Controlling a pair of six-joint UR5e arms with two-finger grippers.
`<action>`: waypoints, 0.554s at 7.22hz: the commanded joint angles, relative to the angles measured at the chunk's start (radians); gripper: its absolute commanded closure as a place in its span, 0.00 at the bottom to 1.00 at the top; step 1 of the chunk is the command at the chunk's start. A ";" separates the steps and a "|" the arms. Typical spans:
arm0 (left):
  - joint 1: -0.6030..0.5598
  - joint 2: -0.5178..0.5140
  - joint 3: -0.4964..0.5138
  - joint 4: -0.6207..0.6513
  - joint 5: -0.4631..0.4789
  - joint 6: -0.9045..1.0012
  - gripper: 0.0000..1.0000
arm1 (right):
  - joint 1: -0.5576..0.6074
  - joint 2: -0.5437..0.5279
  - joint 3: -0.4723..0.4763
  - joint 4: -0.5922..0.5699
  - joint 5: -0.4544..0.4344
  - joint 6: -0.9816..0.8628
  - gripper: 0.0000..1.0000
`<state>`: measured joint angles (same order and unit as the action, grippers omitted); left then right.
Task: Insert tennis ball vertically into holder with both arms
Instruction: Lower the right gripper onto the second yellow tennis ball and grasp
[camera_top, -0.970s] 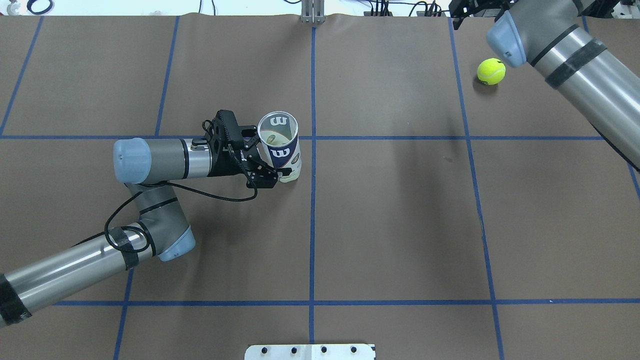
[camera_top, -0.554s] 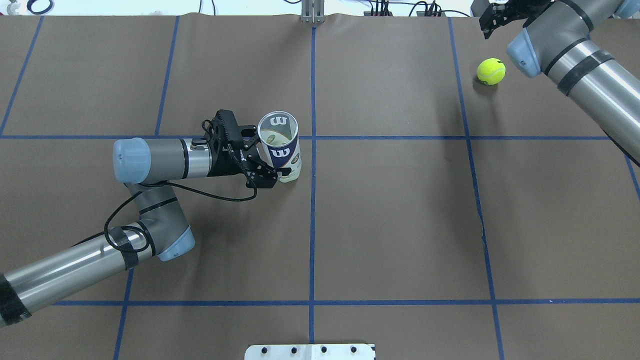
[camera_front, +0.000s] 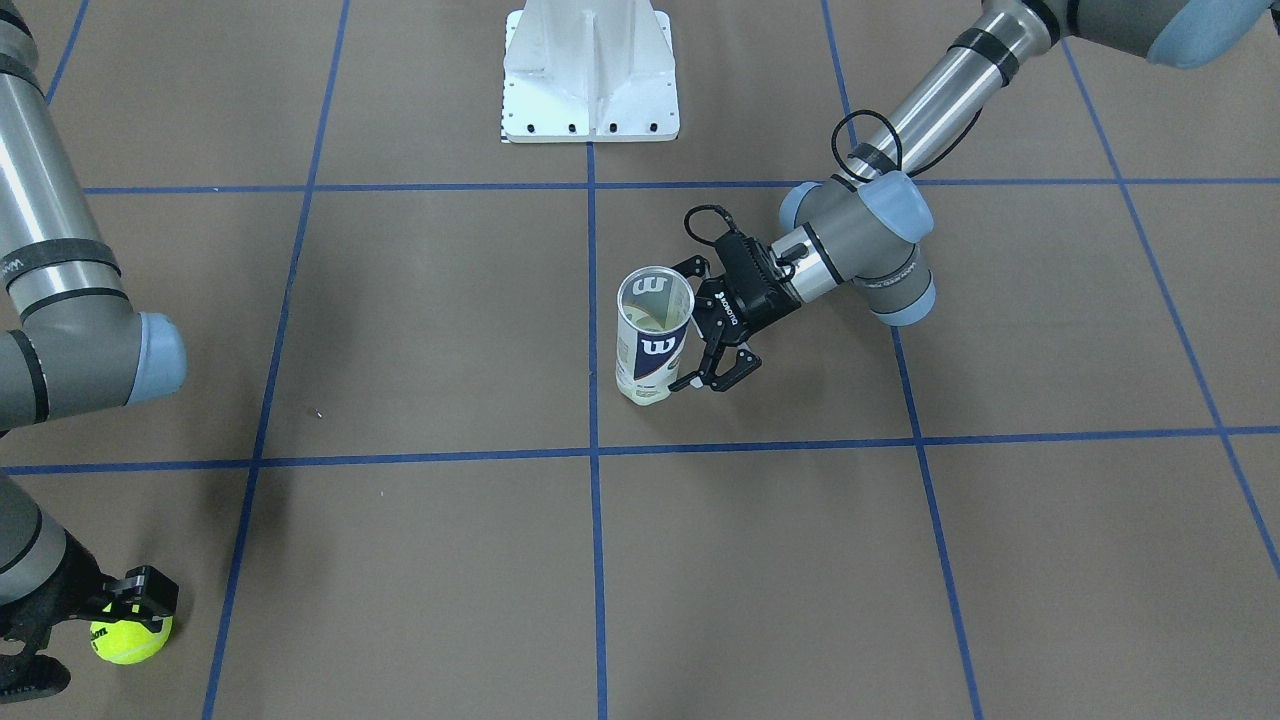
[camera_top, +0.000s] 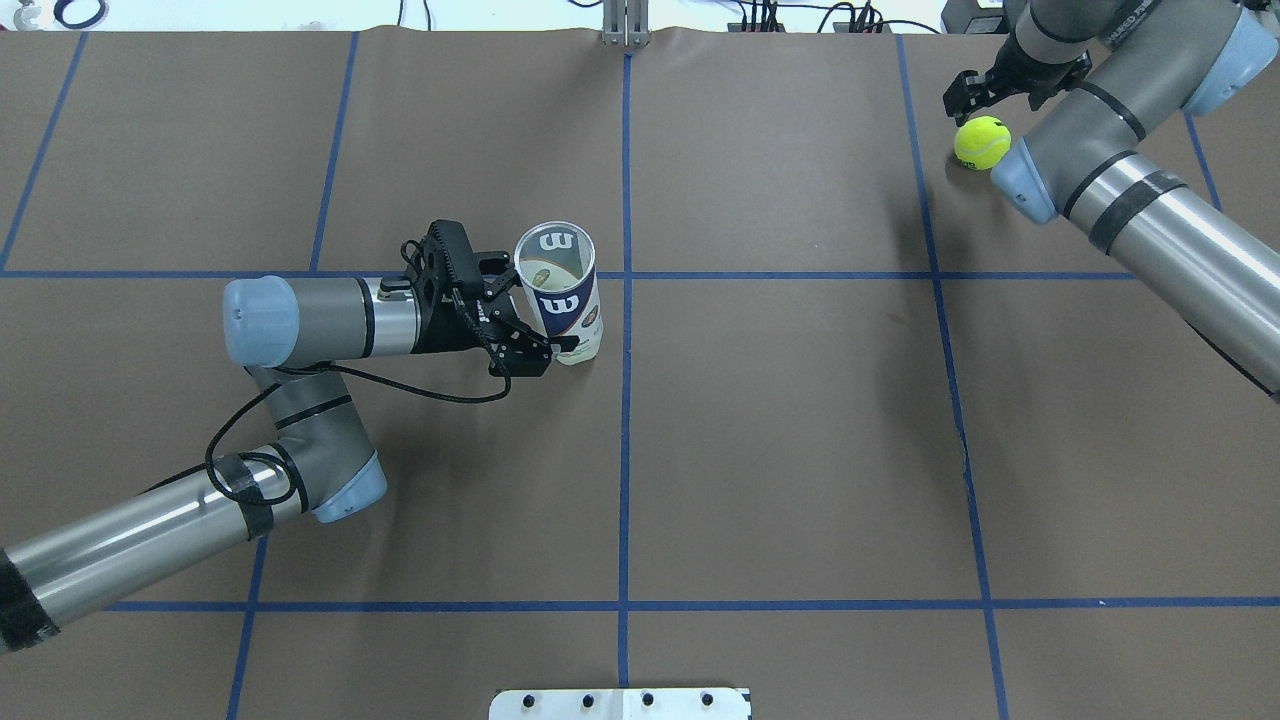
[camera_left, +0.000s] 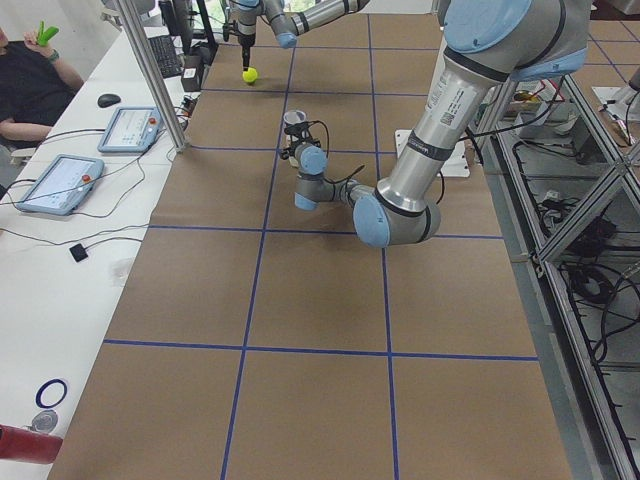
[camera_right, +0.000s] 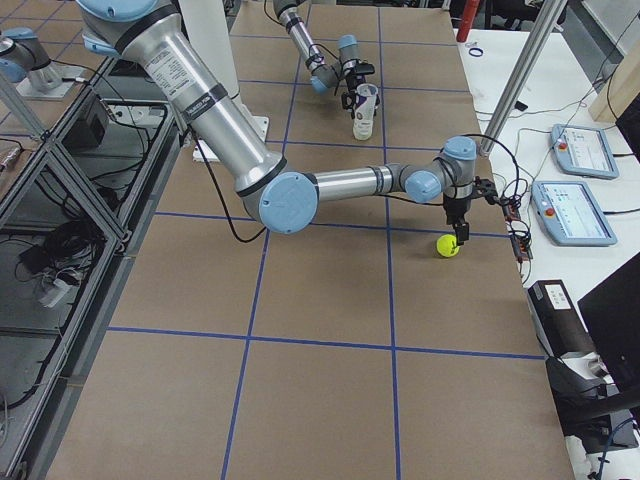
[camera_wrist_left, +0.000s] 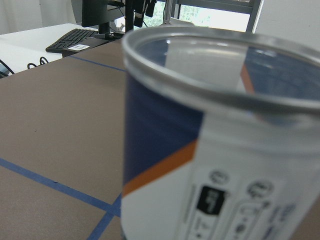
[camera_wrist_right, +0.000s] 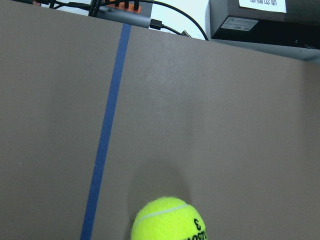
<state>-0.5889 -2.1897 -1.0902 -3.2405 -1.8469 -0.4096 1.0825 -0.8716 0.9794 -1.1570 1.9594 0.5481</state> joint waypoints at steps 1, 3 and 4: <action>0.000 0.001 0.000 -0.001 0.000 0.002 0.01 | -0.013 -0.013 -0.010 0.010 -0.016 0.004 0.01; -0.002 0.001 0.001 -0.001 0.000 0.002 0.01 | -0.019 -0.013 -0.021 0.008 -0.028 0.004 0.01; -0.002 0.001 0.000 -0.001 0.000 0.000 0.01 | -0.024 -0.013 -0.024 0.010 -0.030 0.003 0.01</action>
<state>-0.5903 -2.1890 -1.0901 -3.2413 -1.8469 -0.4088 1.0633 -0.8847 0.9609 -1.1485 1.9343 0.5519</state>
